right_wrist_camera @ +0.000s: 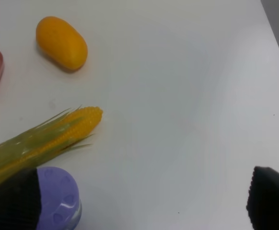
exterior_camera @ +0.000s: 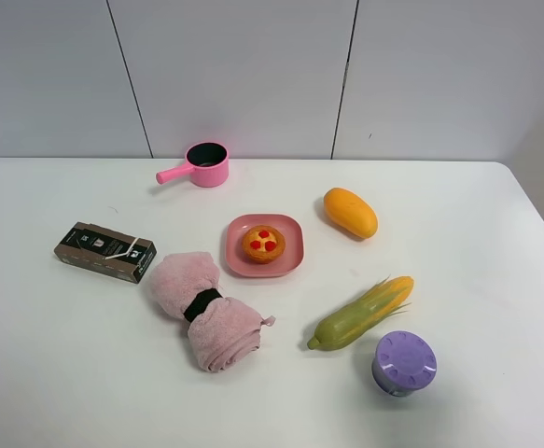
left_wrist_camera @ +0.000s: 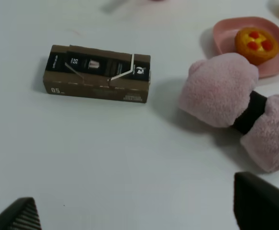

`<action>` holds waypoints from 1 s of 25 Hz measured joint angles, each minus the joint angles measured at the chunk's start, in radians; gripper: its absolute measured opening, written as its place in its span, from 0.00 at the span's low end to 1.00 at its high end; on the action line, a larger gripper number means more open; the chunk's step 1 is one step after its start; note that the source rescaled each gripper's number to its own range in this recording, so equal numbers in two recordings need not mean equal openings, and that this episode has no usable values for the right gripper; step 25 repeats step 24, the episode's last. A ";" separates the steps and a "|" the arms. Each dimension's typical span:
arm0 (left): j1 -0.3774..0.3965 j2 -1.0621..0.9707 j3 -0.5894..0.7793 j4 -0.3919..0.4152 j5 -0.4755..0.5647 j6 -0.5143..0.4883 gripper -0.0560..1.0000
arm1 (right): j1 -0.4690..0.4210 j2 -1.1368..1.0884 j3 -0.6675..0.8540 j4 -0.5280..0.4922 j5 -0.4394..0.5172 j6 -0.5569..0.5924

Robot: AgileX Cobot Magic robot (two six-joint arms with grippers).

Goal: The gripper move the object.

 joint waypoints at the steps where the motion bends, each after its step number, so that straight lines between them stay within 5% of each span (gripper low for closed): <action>1: 0.000 0.000 0.000 0.001 0.000 0.000 0.43 | 0.000 0.000 0.000 0.000 0.000 0.000; 15: 0.181 -0.101 0.001 0.002 -0.002 0.000 0.43 | 0.000 0.000 0.000 0.000 0.000 0.000; 25: 0.196 -0.106 0.001 0.010 -0.002 0.000 0.42 | 0.000 0.000 0.000 0.000 0.000 0.000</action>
